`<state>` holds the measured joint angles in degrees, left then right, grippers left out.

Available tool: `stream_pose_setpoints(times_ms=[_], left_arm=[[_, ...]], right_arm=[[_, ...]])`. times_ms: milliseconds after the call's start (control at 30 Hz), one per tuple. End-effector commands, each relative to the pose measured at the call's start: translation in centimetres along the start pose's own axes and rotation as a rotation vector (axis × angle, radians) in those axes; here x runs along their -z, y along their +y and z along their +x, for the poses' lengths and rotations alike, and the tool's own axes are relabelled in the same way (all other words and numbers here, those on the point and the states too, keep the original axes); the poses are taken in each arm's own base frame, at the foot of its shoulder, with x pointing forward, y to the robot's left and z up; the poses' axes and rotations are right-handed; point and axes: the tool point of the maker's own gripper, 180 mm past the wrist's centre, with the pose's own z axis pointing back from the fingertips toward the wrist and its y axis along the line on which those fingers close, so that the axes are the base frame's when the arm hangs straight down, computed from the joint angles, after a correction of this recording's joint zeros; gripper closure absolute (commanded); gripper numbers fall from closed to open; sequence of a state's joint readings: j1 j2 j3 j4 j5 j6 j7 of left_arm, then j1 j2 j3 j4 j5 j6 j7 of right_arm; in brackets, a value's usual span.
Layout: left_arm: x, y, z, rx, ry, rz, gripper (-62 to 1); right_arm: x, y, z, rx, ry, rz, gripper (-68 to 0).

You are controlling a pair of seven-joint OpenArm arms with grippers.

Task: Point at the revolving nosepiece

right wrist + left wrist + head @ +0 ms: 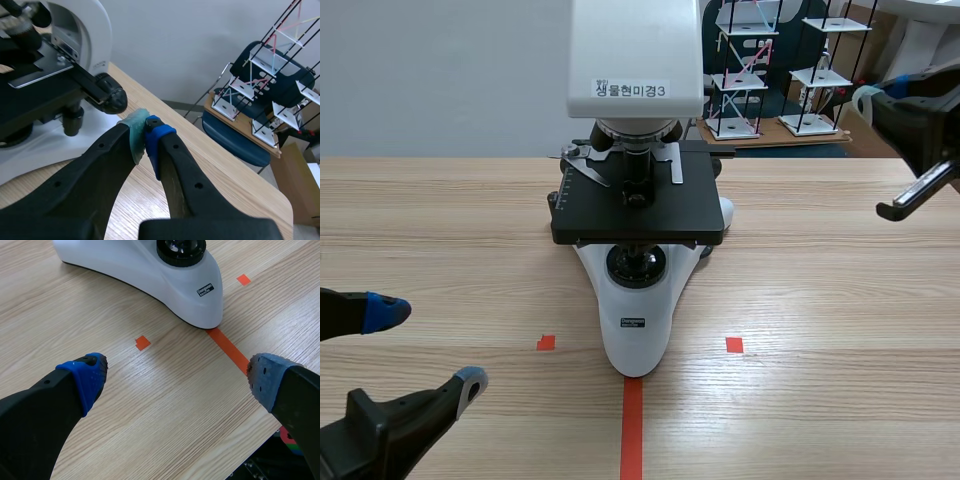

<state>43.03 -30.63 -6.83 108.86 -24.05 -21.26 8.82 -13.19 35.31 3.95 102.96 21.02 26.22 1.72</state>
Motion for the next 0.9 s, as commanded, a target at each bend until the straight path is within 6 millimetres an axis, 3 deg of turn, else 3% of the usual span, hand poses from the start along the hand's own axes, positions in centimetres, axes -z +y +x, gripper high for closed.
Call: stream_pose_setpoints(times_ms=[0,133,600,867], left_arm=[[0.0,-0.2,0.7,-0.001,-0.028,-0.005,-59.0],[0.0,-0.2,0.7,-0.001,-0.028,-0.005,-59.0],[0.0,-0.2,0.7,-0.001,-0.028,-0.005,-59.0],[0.0,-0.2,0.7,-0.001,-0.028,-0.005,-59.0]], right_arm=[[0.6,-0.2,0.1,-0.001,-0.013,0.021,-0.2],[1.9,0.1,-0.2,0.024,-0.032,0.105,-0.2],[5.2,2.3,3.8,-0.029,-0.154,0.306,-0.2],[5.9,4.6,3.8,-0.033,-0.148,0.368,-0.2]])
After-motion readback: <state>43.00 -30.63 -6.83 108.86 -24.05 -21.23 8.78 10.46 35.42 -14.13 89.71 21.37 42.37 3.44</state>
